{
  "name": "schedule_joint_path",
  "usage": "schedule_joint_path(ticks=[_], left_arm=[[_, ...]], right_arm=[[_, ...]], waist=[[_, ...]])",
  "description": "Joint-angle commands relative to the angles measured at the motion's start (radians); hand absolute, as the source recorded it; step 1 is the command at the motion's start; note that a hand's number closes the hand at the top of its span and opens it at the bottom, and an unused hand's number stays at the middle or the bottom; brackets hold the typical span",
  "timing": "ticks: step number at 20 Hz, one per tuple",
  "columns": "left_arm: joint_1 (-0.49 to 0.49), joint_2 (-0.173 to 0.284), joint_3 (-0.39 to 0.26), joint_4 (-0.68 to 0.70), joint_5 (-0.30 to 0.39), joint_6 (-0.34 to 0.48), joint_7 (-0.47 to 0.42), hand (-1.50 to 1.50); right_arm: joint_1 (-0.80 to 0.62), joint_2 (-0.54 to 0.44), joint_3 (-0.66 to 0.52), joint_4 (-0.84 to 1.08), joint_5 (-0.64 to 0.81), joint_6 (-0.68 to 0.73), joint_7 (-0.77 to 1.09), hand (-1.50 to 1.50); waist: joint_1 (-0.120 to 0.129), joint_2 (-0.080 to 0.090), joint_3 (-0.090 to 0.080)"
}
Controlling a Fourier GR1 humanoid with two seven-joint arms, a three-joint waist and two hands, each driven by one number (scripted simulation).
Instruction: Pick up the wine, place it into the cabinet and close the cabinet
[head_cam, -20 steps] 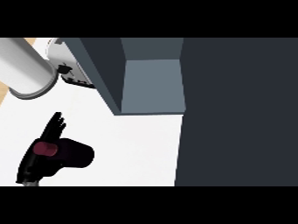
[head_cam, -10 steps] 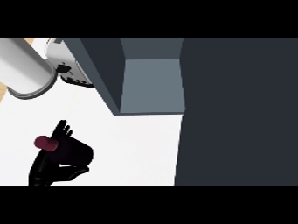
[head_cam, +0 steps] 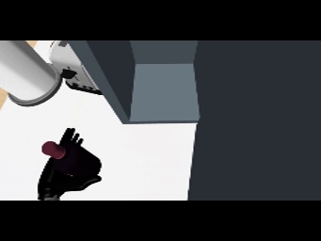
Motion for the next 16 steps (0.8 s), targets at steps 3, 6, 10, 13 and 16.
schedule_joint_path(ticks=[3, 6, 10, 13, 16], left_arm=[[-0.052, -0.054, -0.018, 0.056, -0.011, 0.029, -0.027, -1.5], [-0.086, -0.049, -0.014, 0.123, -0.035, 0.038, -0.092, -1.5], [-0.099, -0.053, -0.025, 0.107, -0.002, -0.012, -0.051, 1.5], [-0.15, -0.036, -0.022, 0.128, -0.053, 0.064, -0.077, 1.5], [-0.099, -0.068, -0.061, 0.042, -0.086, 0.116, -0.071, 1.5]], right_arm=[[0.067, -0.023, -0.011, -0.252, -0.059, 0.0, 0.092, -1.5], [0.038, -0.028, -0.048, -0.252, -0.095, -0.001, 0.106, -1.5], [-0.055, -0.017, -0.07, -0.203, -0.085, -0.018, 0.158, -1.5], [0.038, -0.025, -0.039, -0.234, -0.08, 0.0, 0.116, -1.5], [0.031, -0.023, -0.029, -0.232, -0.061, 0.008, 0.099, -1.5]], waist=[[-0.002, 0.0, 0.0], [-0.004, 0.003, 0.0], [0.009, 0.004, -0.001], [-0.003, 0.002, 0.0], [0.005, -0.001, 0.001]])
